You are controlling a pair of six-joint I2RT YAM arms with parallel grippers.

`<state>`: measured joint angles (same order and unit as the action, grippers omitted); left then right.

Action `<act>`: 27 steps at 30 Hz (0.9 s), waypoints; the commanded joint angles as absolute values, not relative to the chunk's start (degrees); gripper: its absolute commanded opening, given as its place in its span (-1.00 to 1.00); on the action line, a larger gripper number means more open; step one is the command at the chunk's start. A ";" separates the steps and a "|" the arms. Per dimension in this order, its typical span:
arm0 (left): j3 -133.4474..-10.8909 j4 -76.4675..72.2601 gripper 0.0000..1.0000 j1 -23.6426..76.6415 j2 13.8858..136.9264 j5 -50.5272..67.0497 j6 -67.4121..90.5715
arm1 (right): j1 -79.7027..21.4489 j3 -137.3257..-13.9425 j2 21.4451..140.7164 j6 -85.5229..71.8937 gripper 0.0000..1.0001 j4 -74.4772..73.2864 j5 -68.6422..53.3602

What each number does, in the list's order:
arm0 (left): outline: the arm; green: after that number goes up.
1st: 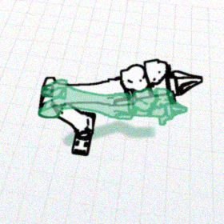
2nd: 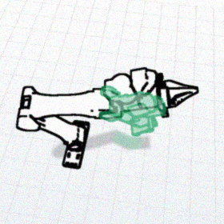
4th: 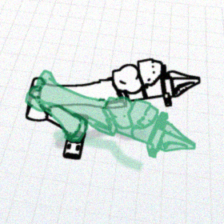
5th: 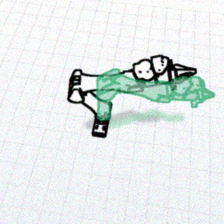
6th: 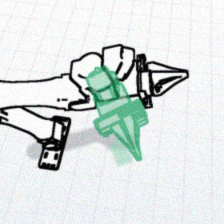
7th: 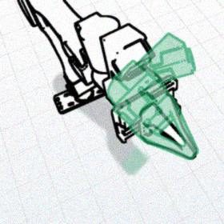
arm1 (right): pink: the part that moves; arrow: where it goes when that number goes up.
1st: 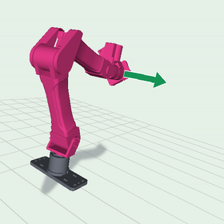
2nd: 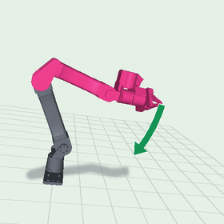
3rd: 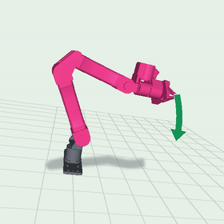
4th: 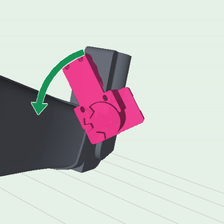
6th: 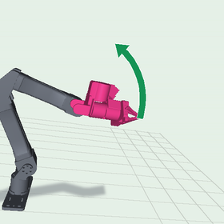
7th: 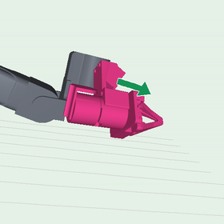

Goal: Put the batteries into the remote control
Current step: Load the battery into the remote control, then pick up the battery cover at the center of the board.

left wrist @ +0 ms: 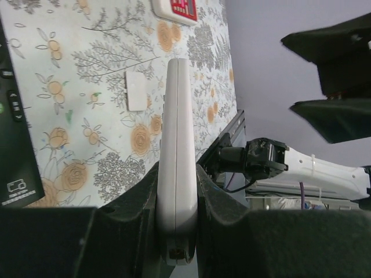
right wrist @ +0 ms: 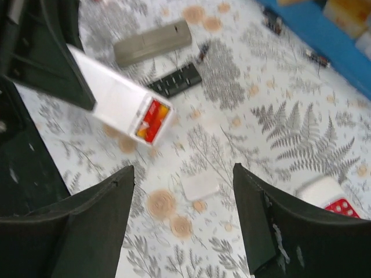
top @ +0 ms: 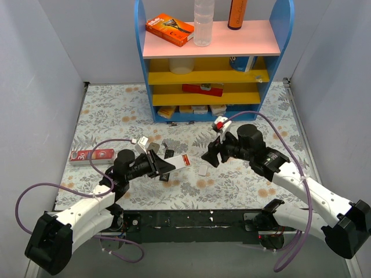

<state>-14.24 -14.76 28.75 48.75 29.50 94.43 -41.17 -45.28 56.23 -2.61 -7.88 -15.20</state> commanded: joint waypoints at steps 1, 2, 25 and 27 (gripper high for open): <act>-16.44 -12.22 -1.00 26.37 49.74 30.49 93.43 | -41.22 -42.81 58.62 9.65 0.51 -12.82 -12.65; -16.26 -12.48 -1.00 25.41 50.27 31.11 93.60 | -41.31 -42.28 59.32 10.80 0.51 -12.57 -12.66; -14.41 -14.77 -1.00 22.15 55.81 38.06 94.57 | -45.26 -43.77 84.19 25.14 0.79 -9.58 -8.70; -14.59 -14.24 -1.00 22.06 55.90 37.88 94.05 | -45.35 -44.29 85.25 25.22 0.78 -9.32 -9.14</act>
